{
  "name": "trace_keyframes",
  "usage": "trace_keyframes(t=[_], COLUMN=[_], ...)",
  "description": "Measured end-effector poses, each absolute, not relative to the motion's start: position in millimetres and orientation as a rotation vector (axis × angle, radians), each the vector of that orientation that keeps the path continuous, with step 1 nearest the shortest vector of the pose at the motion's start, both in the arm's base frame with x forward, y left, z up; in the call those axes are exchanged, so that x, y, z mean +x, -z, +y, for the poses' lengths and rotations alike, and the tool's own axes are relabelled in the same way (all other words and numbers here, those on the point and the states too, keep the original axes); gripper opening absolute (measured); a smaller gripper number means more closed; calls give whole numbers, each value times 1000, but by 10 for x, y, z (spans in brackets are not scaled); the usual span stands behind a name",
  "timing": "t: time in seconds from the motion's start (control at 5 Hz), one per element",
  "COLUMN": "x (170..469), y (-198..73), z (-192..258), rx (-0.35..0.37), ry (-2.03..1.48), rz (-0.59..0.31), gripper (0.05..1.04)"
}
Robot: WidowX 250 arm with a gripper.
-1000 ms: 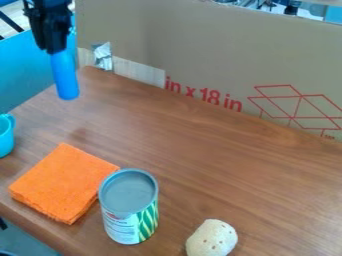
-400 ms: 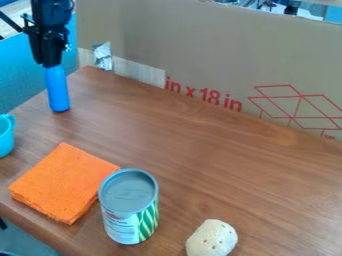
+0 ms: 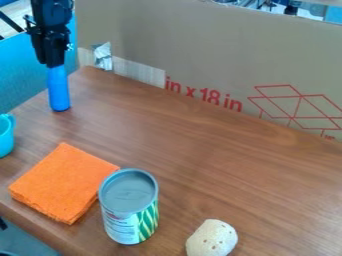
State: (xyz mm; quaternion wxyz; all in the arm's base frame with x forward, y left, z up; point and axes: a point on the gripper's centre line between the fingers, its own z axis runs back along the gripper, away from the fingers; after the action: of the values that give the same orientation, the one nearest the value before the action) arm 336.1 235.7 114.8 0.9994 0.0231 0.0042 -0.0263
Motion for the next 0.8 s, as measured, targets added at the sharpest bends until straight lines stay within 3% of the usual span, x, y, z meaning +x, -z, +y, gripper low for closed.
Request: trace_keyframes(t=[0.2,0.4,0.8], x=[3302,3257,3243], y=[-1092,-1233,-1456], z=[2376,2379,2285], rx=[17,38,53], ry=[38,26,42], rz=[7,-23,-64], gripper=[712,980,1005])
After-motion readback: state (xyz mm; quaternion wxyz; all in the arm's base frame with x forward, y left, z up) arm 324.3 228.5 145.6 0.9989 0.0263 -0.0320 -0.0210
